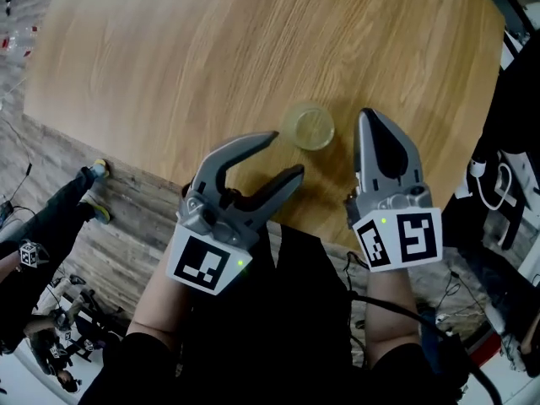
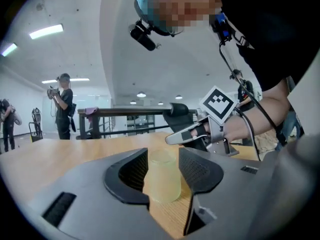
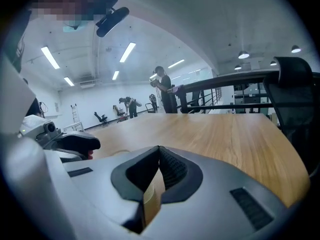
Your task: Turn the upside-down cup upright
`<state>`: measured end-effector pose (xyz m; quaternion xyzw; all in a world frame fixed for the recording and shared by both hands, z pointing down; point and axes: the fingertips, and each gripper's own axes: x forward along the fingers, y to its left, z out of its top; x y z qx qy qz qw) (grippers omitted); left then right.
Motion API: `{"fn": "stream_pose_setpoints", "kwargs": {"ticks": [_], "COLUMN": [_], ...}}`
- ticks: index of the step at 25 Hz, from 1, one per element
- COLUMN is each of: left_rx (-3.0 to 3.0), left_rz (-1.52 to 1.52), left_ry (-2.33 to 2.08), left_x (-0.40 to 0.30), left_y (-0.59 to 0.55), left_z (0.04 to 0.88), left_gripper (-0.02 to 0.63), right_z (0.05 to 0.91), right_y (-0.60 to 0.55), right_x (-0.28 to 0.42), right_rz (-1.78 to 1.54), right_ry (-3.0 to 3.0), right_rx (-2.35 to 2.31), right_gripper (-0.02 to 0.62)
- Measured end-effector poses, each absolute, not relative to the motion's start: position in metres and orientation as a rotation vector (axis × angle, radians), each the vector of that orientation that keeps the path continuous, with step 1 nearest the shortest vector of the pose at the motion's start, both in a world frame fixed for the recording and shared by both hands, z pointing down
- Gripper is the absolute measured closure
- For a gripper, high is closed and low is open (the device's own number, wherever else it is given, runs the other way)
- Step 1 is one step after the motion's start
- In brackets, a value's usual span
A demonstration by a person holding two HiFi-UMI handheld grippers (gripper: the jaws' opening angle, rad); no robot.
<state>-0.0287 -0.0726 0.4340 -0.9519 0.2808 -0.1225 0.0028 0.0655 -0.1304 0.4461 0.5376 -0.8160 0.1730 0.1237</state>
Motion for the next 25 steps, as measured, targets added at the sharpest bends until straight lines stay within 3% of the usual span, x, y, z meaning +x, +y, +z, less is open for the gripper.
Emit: {"fn": "stream_pose_setpoints", "kwargs": {"ticks": [5, 15, 25], "left_rx": [-2.939, -2.989, -2.905], "left_rz": [-0.192, 0.051, 0.02], "left_ry": [1.052, 1.278, 1.451], "left_x": [-0.038, -0.031, -0.01], "left_y": [-0.071, -0.023, 0.027], "left_z": [0.363, 0.257, 0.21], "left_gripper": [0.595, 0.598, 0.598], "right_z": [0.364, 0.279, 0.216], "right_y": [-0.109, -0.039, 0.023], "right_x": [0.051, 0.041, 0.042], "right_rz": [0.448, 0.389, 0.239], "right_ry": [-2.47, -2.554, -2.65], "right_rx": [1.591, 1.557, 1.501], "right_gripper": [0.581, 0.581, 0.581]}}
